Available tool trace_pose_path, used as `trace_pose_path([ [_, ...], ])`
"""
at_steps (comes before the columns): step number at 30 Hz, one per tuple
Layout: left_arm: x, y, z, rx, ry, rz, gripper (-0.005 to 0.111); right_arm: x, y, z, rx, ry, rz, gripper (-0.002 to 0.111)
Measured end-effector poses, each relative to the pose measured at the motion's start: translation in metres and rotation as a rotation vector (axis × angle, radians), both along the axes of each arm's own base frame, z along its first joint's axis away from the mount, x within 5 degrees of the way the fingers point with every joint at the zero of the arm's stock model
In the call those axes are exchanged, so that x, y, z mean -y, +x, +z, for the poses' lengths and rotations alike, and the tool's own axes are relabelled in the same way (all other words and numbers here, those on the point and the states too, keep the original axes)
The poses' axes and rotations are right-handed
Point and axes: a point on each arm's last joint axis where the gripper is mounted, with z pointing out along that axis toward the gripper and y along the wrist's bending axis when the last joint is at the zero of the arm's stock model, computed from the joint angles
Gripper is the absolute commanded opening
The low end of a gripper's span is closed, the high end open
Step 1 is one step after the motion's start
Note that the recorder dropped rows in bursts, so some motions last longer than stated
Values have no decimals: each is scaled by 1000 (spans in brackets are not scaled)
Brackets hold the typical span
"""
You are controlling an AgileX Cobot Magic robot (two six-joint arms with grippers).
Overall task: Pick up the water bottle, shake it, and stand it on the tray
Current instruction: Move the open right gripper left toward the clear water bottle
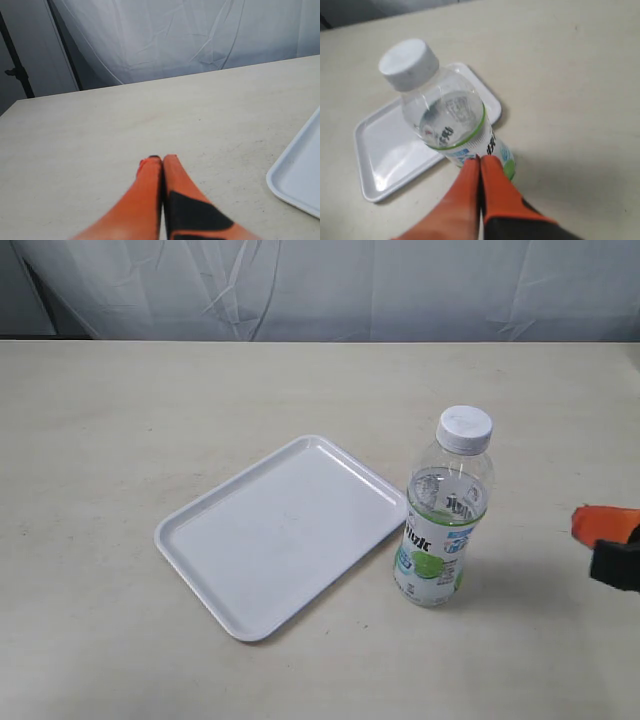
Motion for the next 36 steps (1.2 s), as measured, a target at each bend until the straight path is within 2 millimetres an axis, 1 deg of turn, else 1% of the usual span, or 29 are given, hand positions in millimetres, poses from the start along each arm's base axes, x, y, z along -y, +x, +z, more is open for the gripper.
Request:
trace_pose_path([
  [2,0,0,0,0,0,0,0,-10,14,-13,-92,-34,74,-1],
  [4,0,0,0,0,0,0,0,-16,16,-17,-105,-50,132,-1],
  [13,0,0,0,0,0,0,0,-29,6,-13,-80,-27,254,-1],
  [17,0,0,0,0,0,0,0,-32,4,-13,-79,-23,275,-1],
  [30,0,0,0,0,0,0,0,-31,8,-10,-49,11,228,0],
  [32,0,0,0,0,0,0,0,-32,10,-11,-53,8,221,9],
  [33,0,0,0,0,0,0,0,-32,11,-12,-59,5,221,18],
  [35,0,0,0,0,0,0,0,-34,14,-16,-89,-5,221,42],
  [36,0,0,0,0,0,0,0,-35,16,-18,-106,-11,221,60],
])
